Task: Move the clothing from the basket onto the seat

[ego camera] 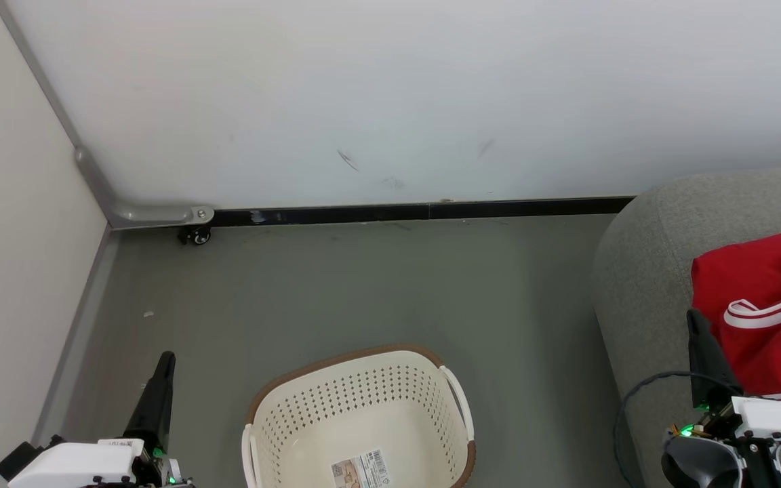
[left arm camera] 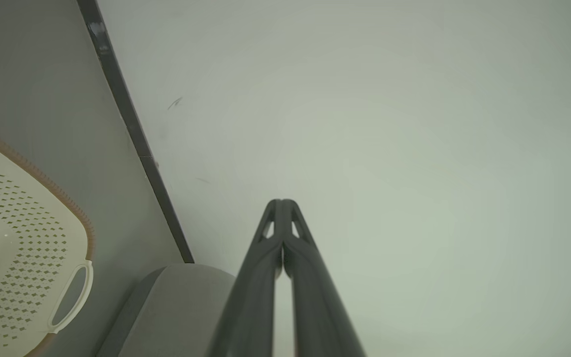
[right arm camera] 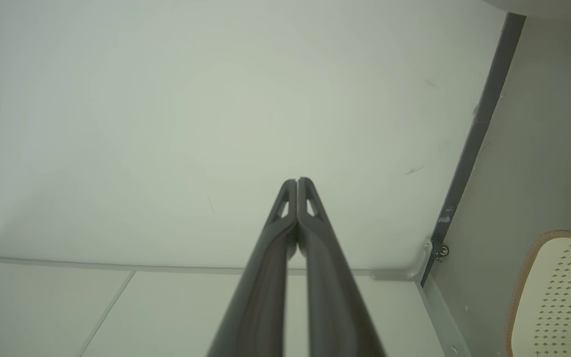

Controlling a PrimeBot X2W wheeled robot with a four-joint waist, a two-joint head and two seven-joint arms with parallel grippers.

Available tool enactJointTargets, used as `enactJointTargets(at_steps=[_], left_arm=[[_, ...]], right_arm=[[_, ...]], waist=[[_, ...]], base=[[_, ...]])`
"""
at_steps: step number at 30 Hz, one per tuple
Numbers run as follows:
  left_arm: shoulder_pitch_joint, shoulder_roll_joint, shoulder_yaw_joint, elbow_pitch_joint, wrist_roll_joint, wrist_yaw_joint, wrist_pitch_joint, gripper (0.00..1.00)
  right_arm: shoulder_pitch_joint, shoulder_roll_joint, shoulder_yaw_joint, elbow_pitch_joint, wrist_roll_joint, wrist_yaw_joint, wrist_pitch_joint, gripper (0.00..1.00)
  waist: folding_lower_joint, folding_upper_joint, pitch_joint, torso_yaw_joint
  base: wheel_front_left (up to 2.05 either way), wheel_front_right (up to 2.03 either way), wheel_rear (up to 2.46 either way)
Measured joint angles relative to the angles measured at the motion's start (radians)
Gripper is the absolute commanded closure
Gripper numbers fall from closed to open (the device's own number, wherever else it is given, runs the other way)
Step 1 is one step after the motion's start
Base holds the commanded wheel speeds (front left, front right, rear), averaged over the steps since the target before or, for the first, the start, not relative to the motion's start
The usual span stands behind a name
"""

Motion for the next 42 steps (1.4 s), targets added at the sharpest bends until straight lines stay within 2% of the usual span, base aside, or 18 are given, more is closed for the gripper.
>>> enactJointTargets(at_steps=[42], left_arm=[[-0.009, -0.003, 0.008, 0.014, -0.016, -0.009, 0.004, 1.0]], right_arm=[[-0.001, -0.001, -0.007, 0.01, 0.023, 0.0, 0.007, 1.0]], waist=[[-0.0004, 0.0, 0.0, 0.0]], base=[[0.0, 0.0, 0.0]])
